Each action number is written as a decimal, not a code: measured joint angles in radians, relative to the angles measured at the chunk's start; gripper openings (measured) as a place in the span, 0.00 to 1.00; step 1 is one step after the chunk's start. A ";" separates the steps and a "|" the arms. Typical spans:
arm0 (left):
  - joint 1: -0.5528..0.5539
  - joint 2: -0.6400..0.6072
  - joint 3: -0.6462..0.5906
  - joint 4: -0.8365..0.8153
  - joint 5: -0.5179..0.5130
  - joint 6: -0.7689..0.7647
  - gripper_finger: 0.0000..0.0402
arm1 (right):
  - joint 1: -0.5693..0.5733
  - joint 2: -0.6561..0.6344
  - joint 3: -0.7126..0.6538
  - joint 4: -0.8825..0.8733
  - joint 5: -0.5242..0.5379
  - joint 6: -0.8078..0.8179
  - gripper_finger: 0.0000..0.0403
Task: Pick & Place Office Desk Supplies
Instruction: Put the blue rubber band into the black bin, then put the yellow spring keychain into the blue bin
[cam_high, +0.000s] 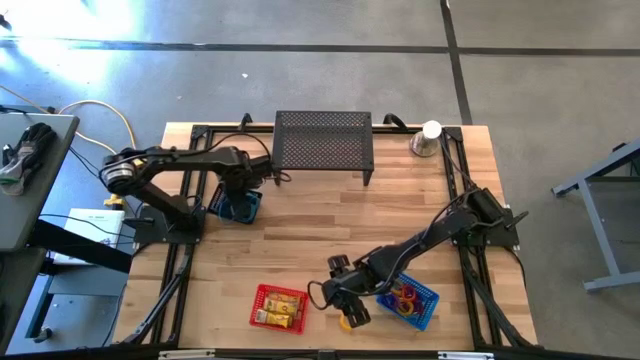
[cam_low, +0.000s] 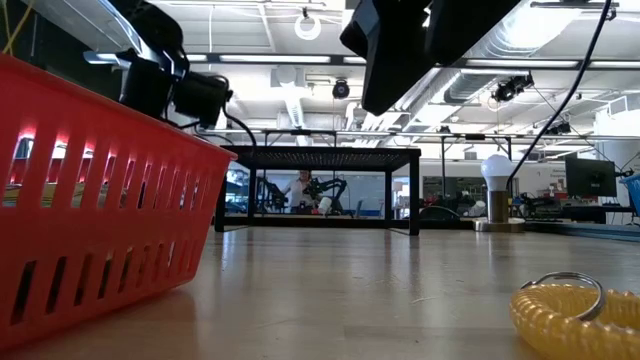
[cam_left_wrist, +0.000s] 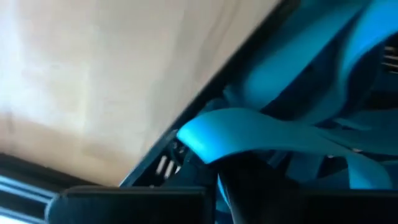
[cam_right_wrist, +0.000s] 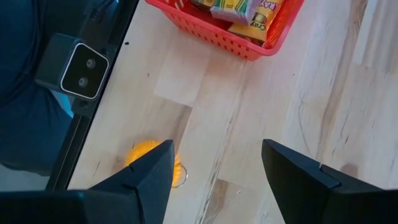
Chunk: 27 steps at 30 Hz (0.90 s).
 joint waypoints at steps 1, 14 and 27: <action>0.000 -0.004 0.000 -0.003 -0.013 -0.007 0.05 | 0.000 0.000 0.000 0.000 0.000 -0.003 0.57; 0.001 -0.009 0.002 -0.049 -0.041 -0.089 0.19 | -0.019 0.000 -0.038 0.059 -0.051 -0.018 0.57; -0.005 -0.019 0.098 -0.138 -0.096 -0.082 0.20 | -0.024 0.000 -0.038 0.083 -0.077 -0.050 0.57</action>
